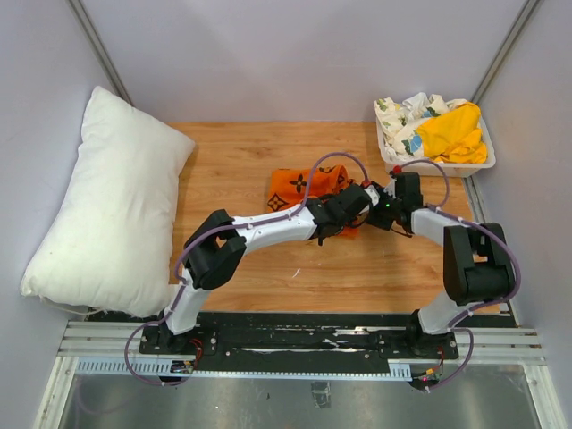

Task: Remove the pillowcase from the pillow
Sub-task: Fold the pillowcase at the center of the board.

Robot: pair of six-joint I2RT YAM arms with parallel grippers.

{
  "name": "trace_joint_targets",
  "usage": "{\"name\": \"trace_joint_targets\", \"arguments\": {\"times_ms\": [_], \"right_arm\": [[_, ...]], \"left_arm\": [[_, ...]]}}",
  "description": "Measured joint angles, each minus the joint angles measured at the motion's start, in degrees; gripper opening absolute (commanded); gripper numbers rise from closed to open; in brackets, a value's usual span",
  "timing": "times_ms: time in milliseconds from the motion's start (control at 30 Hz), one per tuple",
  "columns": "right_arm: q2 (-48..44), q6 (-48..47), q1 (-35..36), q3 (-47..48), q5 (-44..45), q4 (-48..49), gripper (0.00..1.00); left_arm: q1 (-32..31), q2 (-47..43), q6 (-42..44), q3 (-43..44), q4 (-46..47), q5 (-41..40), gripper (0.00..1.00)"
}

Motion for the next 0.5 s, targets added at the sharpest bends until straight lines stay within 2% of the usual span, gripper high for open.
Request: {"name": "trace_joint_targets", "arguments": {"times_ms": [167,300,367,400,433,500], "right_arm": [[-6.4,-0.3,-6.6,-1.8,2.0,-3.7,0.77],[-7.5,-0.1,-7.1,-2.5,1.6,-2.5,0.73],[-7.0,0.3,-7.0,-3.7,0.7,-1.8,0.72],[-6.7,0.3,-7.0,-3.9,0.4,-1.7,0.72],[-6.3,0.3,-7.0,-4.2,0.1,-1.7,0.72],[-5.5,0.3,-7.0,-4.5,-0.4,-1.7,0.72]], "left_arm": [[0.0,0.0,-1.4,-2.8,1.2,2.6,0.0],[0.0,0.0,-2.0,-3.1,1.9,4.2,0.01],[0.0,0.0,-2.3,-3.1,2.1,4.7,0.08],[0.0,0.0,-2.4,-3.1,2.1,4.7,0.23],[0.0,0.0,-2.8,-3.1,2.1,4.8,0.47],[0.1,0.0,-3.4,-3.0,1.8,5.4,0.81]]}}
